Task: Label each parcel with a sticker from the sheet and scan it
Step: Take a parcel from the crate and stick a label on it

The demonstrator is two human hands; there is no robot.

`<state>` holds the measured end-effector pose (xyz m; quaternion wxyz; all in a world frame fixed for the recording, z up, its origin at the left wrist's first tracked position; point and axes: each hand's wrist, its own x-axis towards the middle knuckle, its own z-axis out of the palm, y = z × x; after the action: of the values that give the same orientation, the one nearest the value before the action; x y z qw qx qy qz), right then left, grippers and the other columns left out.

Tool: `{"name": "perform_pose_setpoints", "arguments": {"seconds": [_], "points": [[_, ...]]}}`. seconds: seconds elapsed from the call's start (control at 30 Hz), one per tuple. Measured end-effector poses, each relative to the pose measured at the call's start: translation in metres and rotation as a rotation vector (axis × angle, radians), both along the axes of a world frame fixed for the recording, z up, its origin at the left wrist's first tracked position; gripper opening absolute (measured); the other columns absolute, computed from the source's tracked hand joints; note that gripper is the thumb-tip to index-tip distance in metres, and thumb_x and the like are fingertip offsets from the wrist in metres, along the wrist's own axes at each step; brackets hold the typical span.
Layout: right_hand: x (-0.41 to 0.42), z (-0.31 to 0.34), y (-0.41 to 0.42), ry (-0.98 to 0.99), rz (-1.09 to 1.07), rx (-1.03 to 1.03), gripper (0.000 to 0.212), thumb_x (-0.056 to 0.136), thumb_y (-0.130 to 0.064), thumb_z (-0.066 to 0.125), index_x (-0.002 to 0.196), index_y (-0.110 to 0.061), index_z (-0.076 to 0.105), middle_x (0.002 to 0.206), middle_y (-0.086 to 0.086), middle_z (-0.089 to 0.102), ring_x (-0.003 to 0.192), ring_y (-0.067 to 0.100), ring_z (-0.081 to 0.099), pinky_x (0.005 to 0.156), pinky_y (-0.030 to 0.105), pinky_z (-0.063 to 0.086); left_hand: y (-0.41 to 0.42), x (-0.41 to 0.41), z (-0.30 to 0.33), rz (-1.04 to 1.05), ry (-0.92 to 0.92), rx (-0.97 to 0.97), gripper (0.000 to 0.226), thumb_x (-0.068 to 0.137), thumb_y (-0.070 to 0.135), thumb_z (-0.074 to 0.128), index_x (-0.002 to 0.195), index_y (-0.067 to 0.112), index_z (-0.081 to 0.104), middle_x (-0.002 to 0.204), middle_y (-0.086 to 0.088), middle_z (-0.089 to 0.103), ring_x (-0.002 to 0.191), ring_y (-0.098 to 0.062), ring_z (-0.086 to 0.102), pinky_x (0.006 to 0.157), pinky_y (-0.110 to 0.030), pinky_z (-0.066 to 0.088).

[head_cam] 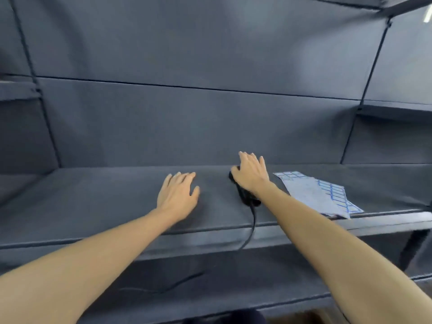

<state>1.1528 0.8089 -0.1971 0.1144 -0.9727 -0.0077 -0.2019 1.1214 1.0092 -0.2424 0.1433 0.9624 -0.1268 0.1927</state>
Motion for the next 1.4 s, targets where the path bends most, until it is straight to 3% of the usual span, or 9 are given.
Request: {"name": "perform_pose_setpoints", "arguments": {"seconds": [0.2, 0.37, 0.53, 0.67, 0.8, 1.13, 1.4], "points": [[0.002, 0.005, 0.129, 0.043, 0.291, -0.091, 0.052, 0.097, -0.029, 0.038, 0.142, -0.004, 0.034, 0.141, 0.007, 0.043, 0.136, 0.025, 0.029, 0.119, 0.042, 0.009, 0.118, -0.03, 0.005, 0.336, 0.022, 0.003, 0.053, 0.1, 0.037, 0.03, 0.149, 0.019, 0.027, 0.154, -0.001, 0.032, 0.145, -0.017, 0.018, 0.119, -0.031, 0.003], [-0.033, -0.002, 0.223, 0.085, 0.558, -0.077, 0.052, 0.097, -0.028, 0.038, 0.143, -0.003, 0.033, 0.148, 0.011, 0.038, 0.141, 0.028, 0.023, 0.119, 0.041, 0.006, 0.199, -0.093, -0.009, 0.54, -0.005, -0.04, 0.05, 0.099, 0.033, 0.038, 0.145, 0.014, 0.036, 0.148, -0.005, 0.042, 0.139, -0.022, 0.031, 0.117, -0.035, 0.014], [-0.093, -0.026, 0.308, 0.136, 0.85, -0.032, 0.049, 0.098, -0.028, 0.041, 0.14, -0.003, 0.039, 0.14, 0.014, 0.047, 0.132, 0.029, 0.038, 0.115, 0.037, 0.02, 0.255, -0.175, -0.045, 0.761, -0.006, -0.112, 0.046, 0.097, 0.027, 0.046, 0.138, 0.008, 0.048, 0.139, -0.012, 0.052, 0.128, -0.029, 0.046, 0.109, -0.038, 0.029], [-0.148, -0.068, 0.362, 0.239, 1.047, 0.042, 0.045, 0.097, -0.028, 0.043, 0.134, -0.003, 0.046, 0.137, 0.016, 0.05, 0.126, 0.032, 0.044, 0.1, 0.038, 0.037, 0.282, -0.232, -0.093, 0.925, 0.096, -0.14, 0.048, 0.097, 0.032, 0.043, 0.141, 0.011, 0.045, 0.141, -0.009, 0.05, 0.129, -0.026, 0.046, 0.108, -0.037, 0.033], [-0.193, -0.124, 0.395, 0.352, 1.202, 0.107, 0.044, 0.095, -0.026, 0.045, 0.136, -0.011, 0.05, 0.133, 0.011, 0.055, 0.122, 0.029, 0.048, 0.094, 0.041, 0.046, 0.297, -0.272, -0.149, 1.047, 0.193, -0.209, 0.048, 0.097, 0.035, 0.042, 0.14, 0.013, 0.046, 0.14, -0.007, 0.052, 0.127, -0.026, 0.048, 0.104, -0.036, 0.034], [-0.213, -0.273, 0.411, 0.78, 1.109, -0.304, 0.047, 0.096, -0.033, 0.043, 0.137, -0.01, 0.044, 0.137, 0.012, 0.048, 0.124, 0.032, 0.045, 0.098, 0.04, 0.042, 0.295, -0.31, -0.284, 1.135, 0.494, -0.397, 0.047, 0.097, 0.036, 0.039, 0.14, 0.018, 0.043, 0.141, -0.008, 0.05, 0.127, -0.029, 0.045, 0.104, -0.037, 0.033], [-0.222, -0.378, 0.407, 0.989, 1.023, -0.478, 0.05, 0.096, -0.033, 0.044, 0.138, -0.007, 0.043, 0.137, 0.016, 0.048, 0.126, 0.032, 0.045, 0.101, 0.038, 0.041, 0.272, -0.338, -0.389, 1.176, 0.732, -0.623, 0.05, 0.098, 0.038, 0.037, 0.143, 0.016, 0.04, 0.143, -0.009, 0.047, 0.129, -0.028, 0.043, 0.106, -0.034, 0.029]]}}
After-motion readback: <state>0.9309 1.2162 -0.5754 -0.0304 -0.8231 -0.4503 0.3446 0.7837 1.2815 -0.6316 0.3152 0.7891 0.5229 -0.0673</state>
